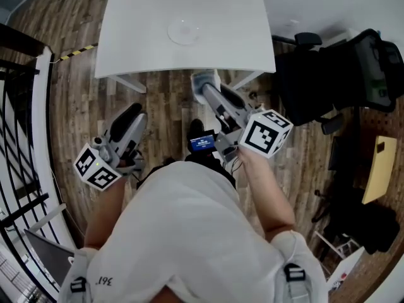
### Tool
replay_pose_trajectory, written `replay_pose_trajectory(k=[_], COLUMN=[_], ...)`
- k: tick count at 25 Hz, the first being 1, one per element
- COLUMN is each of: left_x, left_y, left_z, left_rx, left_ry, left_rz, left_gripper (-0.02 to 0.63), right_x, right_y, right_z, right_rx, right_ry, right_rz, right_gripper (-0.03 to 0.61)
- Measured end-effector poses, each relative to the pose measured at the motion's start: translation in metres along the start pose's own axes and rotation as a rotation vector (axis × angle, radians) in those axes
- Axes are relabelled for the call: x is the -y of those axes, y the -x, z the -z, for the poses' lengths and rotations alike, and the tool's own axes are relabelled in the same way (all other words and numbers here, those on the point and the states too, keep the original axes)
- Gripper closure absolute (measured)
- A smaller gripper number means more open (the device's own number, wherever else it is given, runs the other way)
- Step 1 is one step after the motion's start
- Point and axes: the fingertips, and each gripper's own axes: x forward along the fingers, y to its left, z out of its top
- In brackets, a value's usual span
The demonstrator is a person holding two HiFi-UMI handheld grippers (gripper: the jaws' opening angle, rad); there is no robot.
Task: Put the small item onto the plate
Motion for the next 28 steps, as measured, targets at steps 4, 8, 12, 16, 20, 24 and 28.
replay_pose_trajectory(k=[4, 8, 12, 16, 20, 24, 28], left_x=[-0.019, -0.037, -0.057, -0.082, -0.107, -0.135, -0.166], left_y=[-0.030, -0.046, -0.059, -0.061, -0.062, -0.062, -0.059], left_z=[0.005, 0.009, 0.005, -0.003, -0.008, -0.017, -0.028], left_rx=[-0.008, -0.018, -0.019, -0.019, -0.040, -0.070, -0.100], left_ry=[0.012, 0.020, 0.027, 0.043, 0.068, 0.085, 0.095], left_rz=[-0.047, -0.085, -0.106, -0.102, -0.079, -0.050, -0.024], left_gripper=[0.511, 0.511, 0.511, 0.511, 0.511, 0.511, 0.511], right_x=[0.035, 0.058, 0.077, 0.088, 0.096, 0.104, 0.112], right_y=[-0.017, -0.034, -0.052, -0.077, -0.100, -0.121, -0.146], right_z=[-0.019, -0.031, -0.035, -0.030, -0.028, -0.027, -0.025], right_rx=[-0.039, -0.063, -0.094, -0.117, -0.114, -0.092, -0.070], right_ry=[-0.028, -0.036, -0.051, -0.058, -0.065, -0.086, -0.097], right_rz=[-0.011, -0.015, -0.003, 0.026, 0.069, 0.121, 0.175], right_gripper=[0.478, 0.479, 0.477, 0.477, 0.478, 0.477, 0.477])
